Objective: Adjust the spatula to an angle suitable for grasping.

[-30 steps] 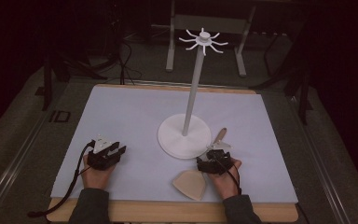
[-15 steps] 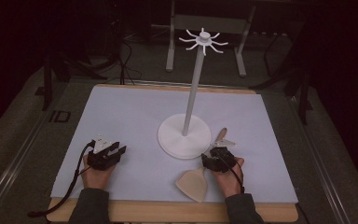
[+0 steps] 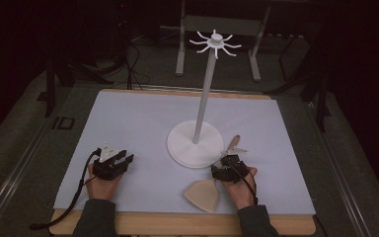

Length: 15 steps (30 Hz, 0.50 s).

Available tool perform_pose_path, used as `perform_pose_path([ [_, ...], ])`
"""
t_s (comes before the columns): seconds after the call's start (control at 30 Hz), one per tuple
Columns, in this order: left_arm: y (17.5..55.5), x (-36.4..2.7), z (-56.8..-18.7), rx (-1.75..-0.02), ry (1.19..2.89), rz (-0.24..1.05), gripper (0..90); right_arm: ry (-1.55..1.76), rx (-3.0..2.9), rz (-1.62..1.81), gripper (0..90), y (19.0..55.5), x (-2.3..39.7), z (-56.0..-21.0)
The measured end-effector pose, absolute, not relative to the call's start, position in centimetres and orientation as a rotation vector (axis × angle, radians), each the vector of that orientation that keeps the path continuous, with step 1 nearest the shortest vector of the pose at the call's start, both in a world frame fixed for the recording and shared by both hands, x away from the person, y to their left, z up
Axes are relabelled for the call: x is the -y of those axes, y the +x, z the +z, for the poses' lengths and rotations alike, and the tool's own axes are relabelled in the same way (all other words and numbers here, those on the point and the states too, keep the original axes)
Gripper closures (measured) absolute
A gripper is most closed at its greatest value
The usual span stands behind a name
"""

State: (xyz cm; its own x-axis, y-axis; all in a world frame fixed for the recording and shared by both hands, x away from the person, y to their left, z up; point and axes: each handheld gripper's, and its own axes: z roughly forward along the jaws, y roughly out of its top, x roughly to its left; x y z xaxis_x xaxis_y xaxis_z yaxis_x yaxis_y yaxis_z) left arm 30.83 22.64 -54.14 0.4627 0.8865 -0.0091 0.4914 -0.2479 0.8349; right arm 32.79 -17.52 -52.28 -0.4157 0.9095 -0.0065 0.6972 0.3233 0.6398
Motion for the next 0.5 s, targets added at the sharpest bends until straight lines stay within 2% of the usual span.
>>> perform_pose_path([
  [0.2,30.8,-22.6,-54.1,-1.154,1.894,0.611,62.7,1.419,-2.257,0.795,37.7,33.1,17.7,-52.1],
  [0.4,30.8,-22.7,-54.1,-1.154,1.894,0.610,62.6,1.432,-2.291,0.815,47.7,33.8,19.0,-51.4],
  [0.5,30.9,-22.6,-54.1,-1.158,1.898,0.609,62.6,1.459,-2.289,0.827,49.4,33.9,19.2,-51.3],
])
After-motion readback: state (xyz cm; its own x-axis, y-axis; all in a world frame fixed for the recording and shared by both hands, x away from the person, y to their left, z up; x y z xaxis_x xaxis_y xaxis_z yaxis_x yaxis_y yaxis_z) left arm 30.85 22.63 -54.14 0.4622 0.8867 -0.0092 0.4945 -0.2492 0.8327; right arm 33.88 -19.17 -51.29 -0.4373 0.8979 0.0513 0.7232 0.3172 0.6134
